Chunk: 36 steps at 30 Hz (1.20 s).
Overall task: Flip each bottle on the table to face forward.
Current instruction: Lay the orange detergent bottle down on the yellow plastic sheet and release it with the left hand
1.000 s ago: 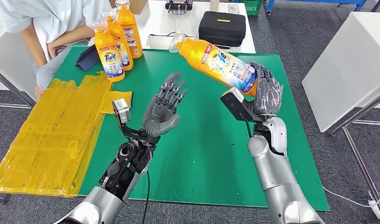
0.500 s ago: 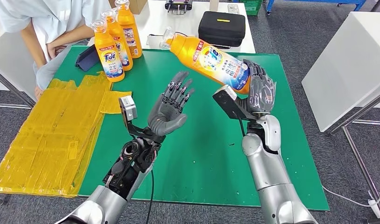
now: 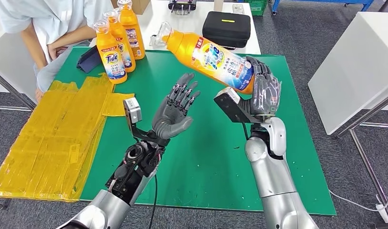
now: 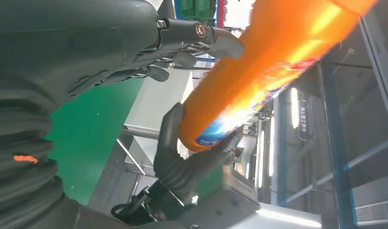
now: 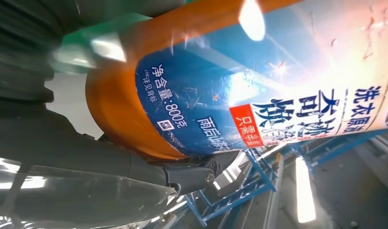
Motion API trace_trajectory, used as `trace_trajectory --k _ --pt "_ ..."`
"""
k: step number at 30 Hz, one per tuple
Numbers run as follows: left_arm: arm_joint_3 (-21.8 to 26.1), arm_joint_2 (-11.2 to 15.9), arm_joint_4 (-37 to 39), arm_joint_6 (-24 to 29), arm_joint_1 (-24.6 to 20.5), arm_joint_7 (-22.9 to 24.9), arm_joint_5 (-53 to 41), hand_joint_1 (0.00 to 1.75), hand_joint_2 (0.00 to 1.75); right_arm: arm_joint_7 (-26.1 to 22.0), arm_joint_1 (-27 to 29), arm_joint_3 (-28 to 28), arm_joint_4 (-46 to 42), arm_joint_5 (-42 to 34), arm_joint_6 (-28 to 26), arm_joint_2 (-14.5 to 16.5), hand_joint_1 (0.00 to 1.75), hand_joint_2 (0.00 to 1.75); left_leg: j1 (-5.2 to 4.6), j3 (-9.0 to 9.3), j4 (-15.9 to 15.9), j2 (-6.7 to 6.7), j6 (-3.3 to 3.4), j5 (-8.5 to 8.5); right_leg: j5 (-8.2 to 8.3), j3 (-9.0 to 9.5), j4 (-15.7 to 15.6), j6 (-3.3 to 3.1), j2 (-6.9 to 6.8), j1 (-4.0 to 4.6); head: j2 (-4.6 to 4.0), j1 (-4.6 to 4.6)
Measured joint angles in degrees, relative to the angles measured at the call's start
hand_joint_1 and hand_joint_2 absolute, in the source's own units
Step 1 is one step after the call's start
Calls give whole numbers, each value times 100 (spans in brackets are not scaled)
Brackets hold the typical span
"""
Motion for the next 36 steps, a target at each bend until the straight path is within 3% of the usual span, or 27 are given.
trace_trajectory --k 4,13,20,31,36 --pt "-17 0 -1 132 3 7 -1 0 175 -4 103 175 -371 -2 94 19 175 175 0 0 0 0 0 0 0 -1 0 0 0 0 0 -1" --pt "-19 -27 170 1413 -108 111 -149 0 175 3 254 514 -908 -42 190 2 175 175 0 1 0 0 0 0 0 0 0 -1 0 0 1 0" --pt "-13 -104 408 1865 -340 163 -133 0 175 14 299 717 -974 -95 169 -1 175 175 0 0 0 0 0 0 0 0 0 0 0 0 1 0" --pt "-11 -173 615 1926 -451 160 -117 0 175 9 335 881 -972 -185 110 -43 175 175 0 0 0 0 0 0 0 0 0 0 0 0 1 -1" --pt "-5 -172 631 1611 -463 157 100 0 175 20 341 919 -954 -188 76 -66 175 175 0 0 0 0 0 0 0 0 0 0 0 0 1 0"
